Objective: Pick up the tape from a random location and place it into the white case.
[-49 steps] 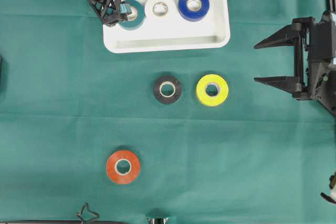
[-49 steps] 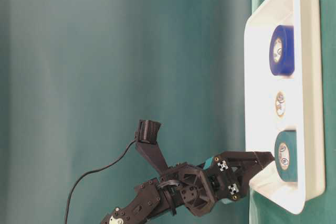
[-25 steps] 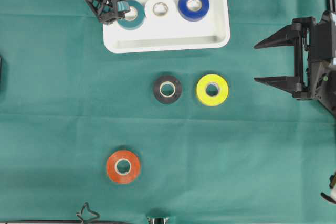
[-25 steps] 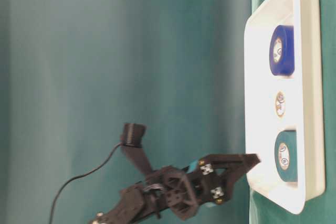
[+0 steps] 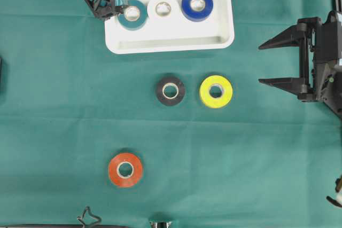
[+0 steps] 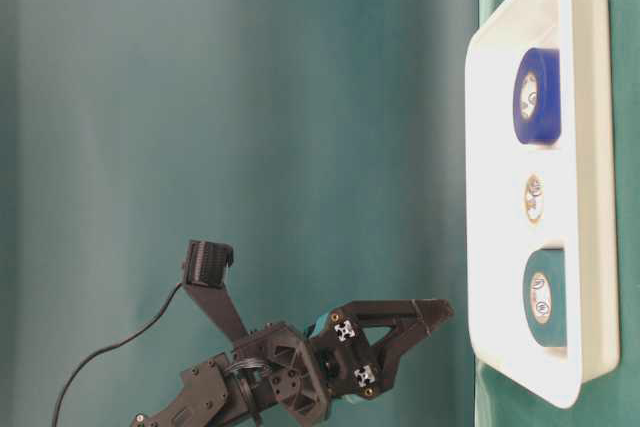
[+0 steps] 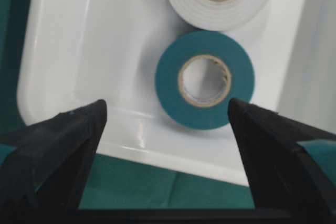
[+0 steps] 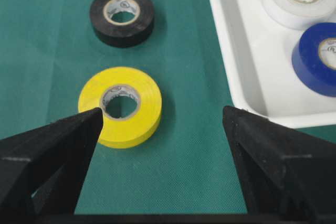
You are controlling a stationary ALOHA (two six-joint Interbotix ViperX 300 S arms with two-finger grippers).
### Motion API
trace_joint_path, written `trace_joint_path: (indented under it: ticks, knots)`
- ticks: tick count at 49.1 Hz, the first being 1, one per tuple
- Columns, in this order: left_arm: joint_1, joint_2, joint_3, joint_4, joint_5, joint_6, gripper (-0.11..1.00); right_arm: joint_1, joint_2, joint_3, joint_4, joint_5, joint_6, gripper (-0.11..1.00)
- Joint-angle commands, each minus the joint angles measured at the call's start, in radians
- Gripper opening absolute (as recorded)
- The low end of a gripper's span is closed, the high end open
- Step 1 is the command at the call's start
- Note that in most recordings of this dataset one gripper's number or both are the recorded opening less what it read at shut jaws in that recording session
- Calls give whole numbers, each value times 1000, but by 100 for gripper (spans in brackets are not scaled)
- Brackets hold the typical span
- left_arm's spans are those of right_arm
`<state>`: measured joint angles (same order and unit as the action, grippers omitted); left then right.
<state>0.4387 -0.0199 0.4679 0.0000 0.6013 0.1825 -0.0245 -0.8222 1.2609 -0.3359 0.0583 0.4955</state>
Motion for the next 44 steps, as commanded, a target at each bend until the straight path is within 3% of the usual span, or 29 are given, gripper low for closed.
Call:
trace_joint_path:
  ticks: [1, 24, 44]
  knots:
    - [-29, -31, -9, 0, -2, -3, 100, 0, 3, -26, 0, -6, 2, 89]
    - [-267, -31, -8, -2, 3, -49, 100, 0, 3, -35, 0, -5, 2, 89]
    - [-272, -63, 11, -2, -5, -51, 100, 2, 3, -35, 0, -5, 3, 89]
